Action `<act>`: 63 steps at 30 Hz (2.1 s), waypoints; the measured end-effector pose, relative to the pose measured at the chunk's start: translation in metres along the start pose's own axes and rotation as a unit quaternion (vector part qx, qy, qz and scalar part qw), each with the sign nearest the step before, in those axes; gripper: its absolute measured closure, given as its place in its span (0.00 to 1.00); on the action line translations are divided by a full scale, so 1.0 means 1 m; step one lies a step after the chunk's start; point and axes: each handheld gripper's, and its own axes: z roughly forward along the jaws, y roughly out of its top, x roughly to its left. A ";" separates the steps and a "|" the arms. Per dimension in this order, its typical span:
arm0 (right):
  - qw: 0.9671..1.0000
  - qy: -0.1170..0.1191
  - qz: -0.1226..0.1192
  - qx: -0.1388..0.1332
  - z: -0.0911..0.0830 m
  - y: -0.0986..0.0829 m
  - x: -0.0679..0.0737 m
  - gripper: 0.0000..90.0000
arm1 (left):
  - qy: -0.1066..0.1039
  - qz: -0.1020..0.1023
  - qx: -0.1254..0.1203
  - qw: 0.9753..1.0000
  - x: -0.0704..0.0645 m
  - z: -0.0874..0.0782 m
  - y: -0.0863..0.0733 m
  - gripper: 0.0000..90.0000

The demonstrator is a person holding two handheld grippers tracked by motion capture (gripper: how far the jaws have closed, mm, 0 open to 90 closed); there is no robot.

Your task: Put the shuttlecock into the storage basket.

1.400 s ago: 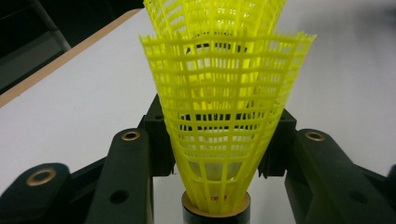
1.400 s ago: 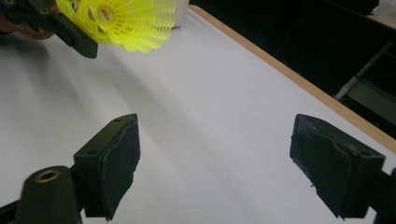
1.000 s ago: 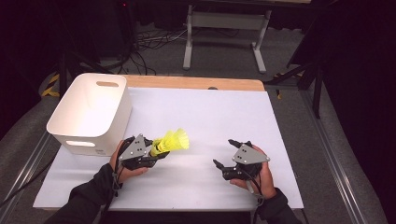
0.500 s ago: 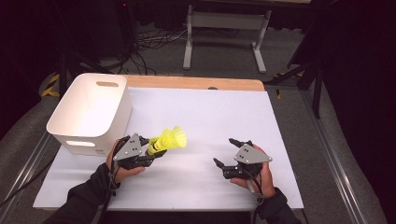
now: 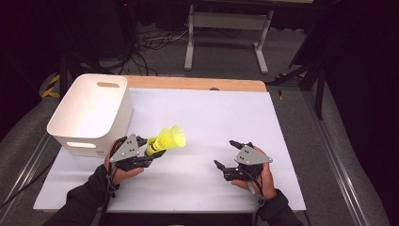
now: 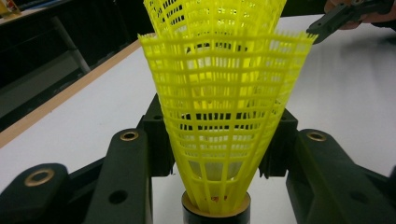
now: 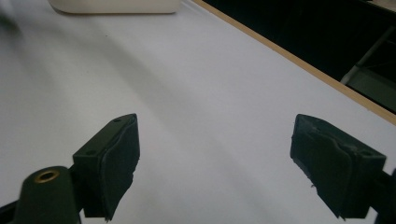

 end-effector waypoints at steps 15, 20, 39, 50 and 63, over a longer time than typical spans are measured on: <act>1.000 -0.001 -0.003 0.002 0.001 0.000 0.001 0.17 | 0.009 -0.002 -0.015 1.000 0.003 -0.011 0.004 0.63; 1.000 -0.003 -0.002 0.003 0.001 0.000 0.001 0.16 | 0.016 -0.005 -0.020 1.000 0.004 -0.016 0.005 0.63; 1.000 -0.003 -0.004 0.004 0.001 0.000 0.001 0.16 | 0.024 -0.007 -0.032 0.999 0.007 -0.026 0.008 0.62; 1.000 -0.001 -0.005 0.005 0.002 0.000 0.001 0.15 | 0.031 -0.017 -0.040 0.999 0.012 -0.034 0.007 0.62; 1.000 -0.008 -0.008 0.007 0.002 0.000 0.002 0.15 | 0.039 -0.019 -0.045 0.998 0.015 -0.040 0.008 0.62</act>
